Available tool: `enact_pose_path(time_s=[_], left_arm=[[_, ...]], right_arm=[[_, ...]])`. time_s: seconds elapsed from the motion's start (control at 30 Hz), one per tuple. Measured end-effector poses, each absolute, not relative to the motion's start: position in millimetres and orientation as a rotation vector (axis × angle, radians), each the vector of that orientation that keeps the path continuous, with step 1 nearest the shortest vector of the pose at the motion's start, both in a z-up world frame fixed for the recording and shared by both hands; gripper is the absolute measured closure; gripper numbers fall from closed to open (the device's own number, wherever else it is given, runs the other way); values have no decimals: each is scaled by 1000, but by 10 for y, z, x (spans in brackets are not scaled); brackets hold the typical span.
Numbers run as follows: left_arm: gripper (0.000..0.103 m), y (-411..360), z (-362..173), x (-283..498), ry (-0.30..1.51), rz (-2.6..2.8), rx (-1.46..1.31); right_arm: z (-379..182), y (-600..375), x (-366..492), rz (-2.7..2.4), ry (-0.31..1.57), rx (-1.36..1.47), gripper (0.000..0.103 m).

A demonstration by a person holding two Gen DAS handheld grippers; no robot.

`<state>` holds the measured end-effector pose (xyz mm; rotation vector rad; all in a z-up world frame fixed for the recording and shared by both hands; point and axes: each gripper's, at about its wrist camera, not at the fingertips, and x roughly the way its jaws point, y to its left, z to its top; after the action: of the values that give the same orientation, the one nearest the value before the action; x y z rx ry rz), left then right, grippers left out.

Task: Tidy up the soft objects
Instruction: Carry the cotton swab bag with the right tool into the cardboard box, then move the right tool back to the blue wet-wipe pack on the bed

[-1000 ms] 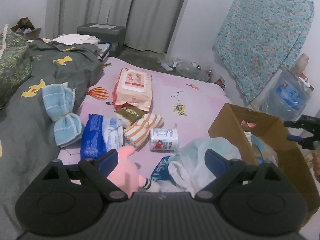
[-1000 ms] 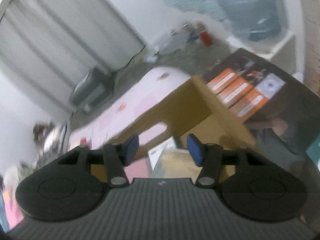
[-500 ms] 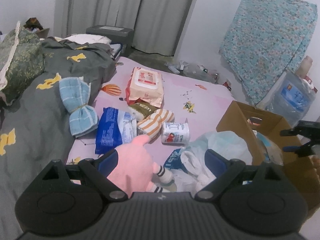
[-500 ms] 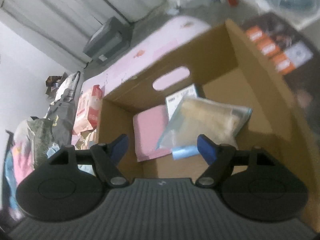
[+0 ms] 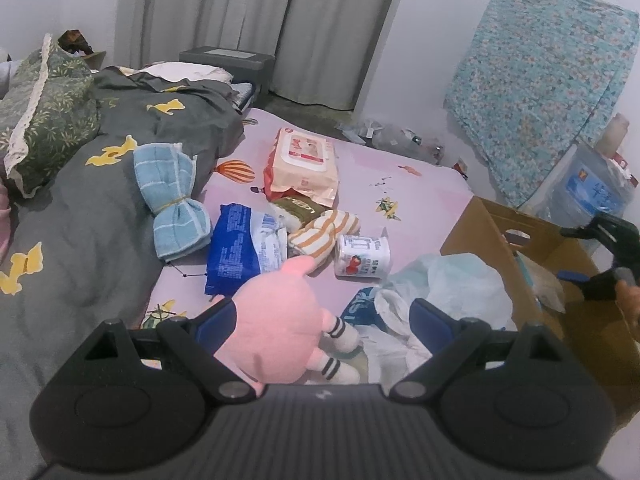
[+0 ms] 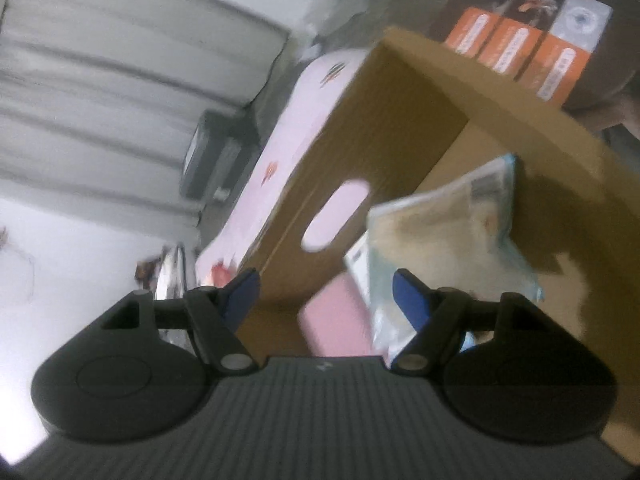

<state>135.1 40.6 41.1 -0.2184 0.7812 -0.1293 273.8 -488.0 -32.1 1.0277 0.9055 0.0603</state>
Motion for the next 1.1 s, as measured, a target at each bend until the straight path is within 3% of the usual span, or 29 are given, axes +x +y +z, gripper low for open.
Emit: enact_pose_path(time_s=[0.23, 0.63, 0.87, 1.1], left_arm=[[9, 397, 367, 1362, 792, -137, -229], [9, 494, 356, 1330, 791, -112, -237], [9, 591, 355, 1358, 764, -61, -187], [9, 789, 413, 1415, 720, 14, -174]], right_arm=[[-456, -4820, 2665, -6, 1030, 965, 28], [-798, -4983, 2733, -55, 941, 1129, 26], [-337, -4750, 2561, 14, 961, 962, 23], [346, -3876, 2662, 274, 935, 783, 21]])
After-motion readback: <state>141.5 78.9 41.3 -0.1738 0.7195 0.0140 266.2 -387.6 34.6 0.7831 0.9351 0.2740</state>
